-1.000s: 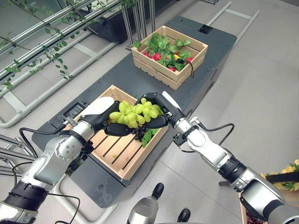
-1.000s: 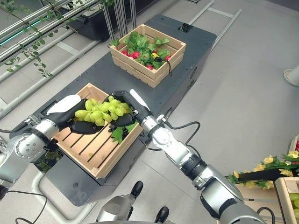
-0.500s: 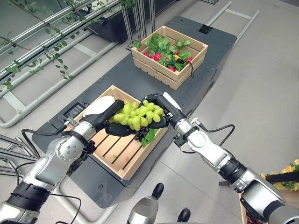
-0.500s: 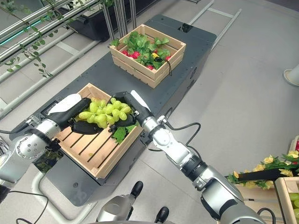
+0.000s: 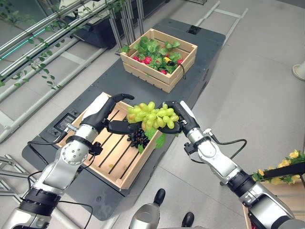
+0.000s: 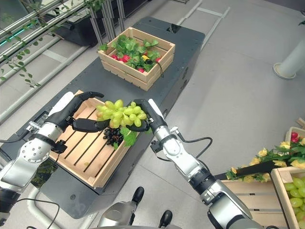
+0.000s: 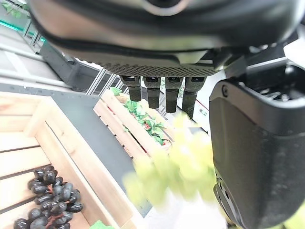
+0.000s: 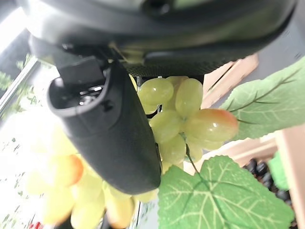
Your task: Pick up the fruits from the basket on one side to the basket on the other side
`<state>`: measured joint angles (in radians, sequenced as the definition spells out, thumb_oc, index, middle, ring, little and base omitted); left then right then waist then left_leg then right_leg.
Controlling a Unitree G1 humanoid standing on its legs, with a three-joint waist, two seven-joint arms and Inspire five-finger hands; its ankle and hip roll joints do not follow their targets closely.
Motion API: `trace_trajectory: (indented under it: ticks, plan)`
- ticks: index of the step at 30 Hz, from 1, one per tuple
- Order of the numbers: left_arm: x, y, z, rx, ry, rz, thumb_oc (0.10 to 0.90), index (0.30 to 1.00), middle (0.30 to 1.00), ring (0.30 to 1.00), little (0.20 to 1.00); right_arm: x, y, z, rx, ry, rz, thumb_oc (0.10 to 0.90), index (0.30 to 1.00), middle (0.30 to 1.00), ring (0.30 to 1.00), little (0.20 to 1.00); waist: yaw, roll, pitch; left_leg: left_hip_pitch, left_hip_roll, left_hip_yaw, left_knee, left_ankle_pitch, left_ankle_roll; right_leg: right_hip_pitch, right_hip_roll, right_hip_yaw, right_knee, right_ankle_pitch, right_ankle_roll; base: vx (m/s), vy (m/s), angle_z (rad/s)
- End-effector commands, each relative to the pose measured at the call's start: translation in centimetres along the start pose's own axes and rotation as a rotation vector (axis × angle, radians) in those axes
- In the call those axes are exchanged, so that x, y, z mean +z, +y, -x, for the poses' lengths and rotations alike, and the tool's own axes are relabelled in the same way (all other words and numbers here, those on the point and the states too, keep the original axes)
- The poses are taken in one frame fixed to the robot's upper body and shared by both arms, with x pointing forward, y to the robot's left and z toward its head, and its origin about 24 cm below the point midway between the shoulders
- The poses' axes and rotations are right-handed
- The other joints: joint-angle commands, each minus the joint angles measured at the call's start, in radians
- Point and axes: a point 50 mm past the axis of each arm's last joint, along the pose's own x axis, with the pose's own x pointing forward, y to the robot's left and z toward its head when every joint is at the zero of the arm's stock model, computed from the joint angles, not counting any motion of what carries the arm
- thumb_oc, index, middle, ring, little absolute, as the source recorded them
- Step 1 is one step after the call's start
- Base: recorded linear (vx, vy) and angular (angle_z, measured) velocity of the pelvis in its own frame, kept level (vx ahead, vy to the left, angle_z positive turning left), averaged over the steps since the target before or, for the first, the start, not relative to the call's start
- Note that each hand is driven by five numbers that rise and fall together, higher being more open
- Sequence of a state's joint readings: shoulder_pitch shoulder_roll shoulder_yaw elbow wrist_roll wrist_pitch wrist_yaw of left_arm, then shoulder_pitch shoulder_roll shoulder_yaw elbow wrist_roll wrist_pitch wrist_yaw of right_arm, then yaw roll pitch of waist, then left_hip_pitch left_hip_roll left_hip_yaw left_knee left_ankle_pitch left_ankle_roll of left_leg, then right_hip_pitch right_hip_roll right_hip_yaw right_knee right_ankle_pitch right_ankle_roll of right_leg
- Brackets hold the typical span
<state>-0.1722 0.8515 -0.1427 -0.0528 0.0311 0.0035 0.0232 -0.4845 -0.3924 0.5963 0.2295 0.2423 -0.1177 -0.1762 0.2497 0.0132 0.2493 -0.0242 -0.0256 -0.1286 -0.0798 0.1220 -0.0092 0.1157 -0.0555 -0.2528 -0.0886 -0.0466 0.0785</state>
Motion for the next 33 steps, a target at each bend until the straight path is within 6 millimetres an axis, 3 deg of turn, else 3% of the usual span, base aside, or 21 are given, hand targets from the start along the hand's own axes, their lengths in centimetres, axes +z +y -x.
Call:
trace_trajectory:
  ticks: [1, 9, 16, 23, 33]
  plan:
    - [-0.5, 2.5, -1.0, 0.189, 0.017, 0.06, 0.8, 0.9, 0.9, 0.9, 0.9, 3.8, -1.0, 0.0, -0.108, -0.247, -0.077, 0.4, 0.3, 0.3, 0.3, 0.3, -0.048, -0.007, -0.189, 0.013, -0.034, -0.004, -0.007, -0.074, 0.021, -0.049, -0.035, 0.012, 0.004, 0.069, 0.01, -0.01, 0.036, -0.18]
    - [-1.3, 1.5, -1.7, 0.109, 0.092, 0.105, 0.8, 0.9, 0.9, 0.9, 0.9, 2.1, -4.0, 2.4, -0.237, -0.195, -0.087, 0.4, 0.3, 0.3, 0.3, 0.3, -0.125, -0.002, -0.177, 0.036, -0.023, 0.058, -0.007, -0.099, 0.03, -0.06, -0.033, 0.065, 0.009, 0.08, 0.022, -0.01, 0.039, -0.16]
    - [-2.0, 1.3, -1.6, 0.144, 0.116, 0.127, 0.8, 0.9, 0.9, 0.9, 0.9, 0.6, -6.0, 5.2, -0.323, -0.147, -0.117, 0.4, 0.3, 0.3, 0.3, 0.3, -0.199, 0.005, -0.163, 0.066, -0.017, 0.111, -0.007, -0.126, 0.038, -0.063, -0.022, 0.127, 0.008, 0.082, 0.025, 0.0, 0.04, -0.24]
    - [-0.2, 0.0, -1.6, 0.248, 0.006, 0.237, 0.8, 0.9, 0.9, 0.9, 0.9, -1.1, -5.7, 7.4, -0.338, -0.087, -0.144, 0.4, 0.3, 0.3, 0.3, 0.3, -0.253, 0.007, -0.151, 0.084, -0.011, 0.141, -0.007, -0.144, 0.042, -0.064, -0.008, 0.164, 0.014, 0.076, 0.024, 0.01, 0.006, -0.25]
    - [1.1, -2.6, -2.3, 0.264, -0.036, 0.36, 0.8, 0.9, 0.9, 0.9, 0.9, -1.5, -5.5, 8.1, -0.34, -0.082, -0.196, 0.4, 0.3, 0.3, 0.3, 0.3, -0.316, 0.011, -0.131, 0.088, 0.0, 0.193, -0.007, -0.156, 0.038, -0.075, 0.011, 0.211, 0.003, 0.084, 0.022, -0.01, -0.023, -0.25]
